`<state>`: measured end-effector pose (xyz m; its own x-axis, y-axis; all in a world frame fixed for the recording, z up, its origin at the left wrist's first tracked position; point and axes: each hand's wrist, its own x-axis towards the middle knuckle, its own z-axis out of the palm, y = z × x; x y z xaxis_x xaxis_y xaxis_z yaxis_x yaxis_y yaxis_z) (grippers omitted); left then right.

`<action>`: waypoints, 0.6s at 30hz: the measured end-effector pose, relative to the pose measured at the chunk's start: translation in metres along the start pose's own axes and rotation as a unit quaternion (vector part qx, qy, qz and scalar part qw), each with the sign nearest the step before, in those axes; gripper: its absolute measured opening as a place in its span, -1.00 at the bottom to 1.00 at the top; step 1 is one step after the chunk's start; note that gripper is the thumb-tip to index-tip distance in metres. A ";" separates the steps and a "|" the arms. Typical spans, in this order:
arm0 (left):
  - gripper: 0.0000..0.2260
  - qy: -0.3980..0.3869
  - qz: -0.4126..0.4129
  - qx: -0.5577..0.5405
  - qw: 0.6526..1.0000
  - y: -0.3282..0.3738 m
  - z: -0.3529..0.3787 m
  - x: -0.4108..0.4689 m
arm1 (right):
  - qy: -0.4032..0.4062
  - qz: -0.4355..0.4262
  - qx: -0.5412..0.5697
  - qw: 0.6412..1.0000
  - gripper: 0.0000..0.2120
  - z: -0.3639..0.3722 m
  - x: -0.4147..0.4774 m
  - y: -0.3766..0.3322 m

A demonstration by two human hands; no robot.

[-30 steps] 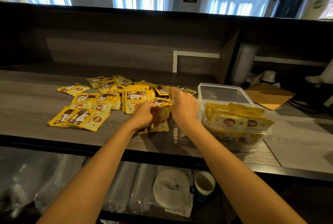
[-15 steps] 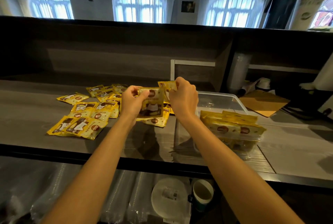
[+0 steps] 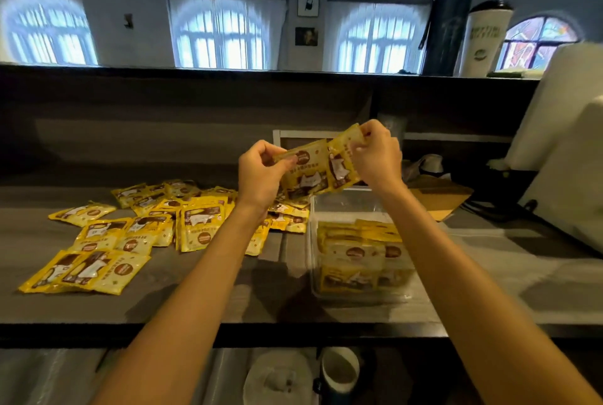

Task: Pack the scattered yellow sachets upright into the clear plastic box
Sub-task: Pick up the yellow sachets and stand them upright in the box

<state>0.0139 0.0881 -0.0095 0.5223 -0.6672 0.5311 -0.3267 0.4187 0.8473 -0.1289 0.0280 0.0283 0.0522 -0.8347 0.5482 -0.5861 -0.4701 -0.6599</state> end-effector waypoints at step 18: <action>-0.85 -0.325 -0.011 0.204 0.924 -0.023 0.031 -0.026 | -0.309 -0.032 -0.045 0.949 -0.77 -0.025 -0.014 0.079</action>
<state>-0.0164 0.0769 -0.0430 -0.0069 -0.9570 0.2899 -0.6598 0.2222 0.7179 -0.1959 0.0101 -0.0186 0.5381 -0.8275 0.1605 -0.6318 -0.5220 -0.5731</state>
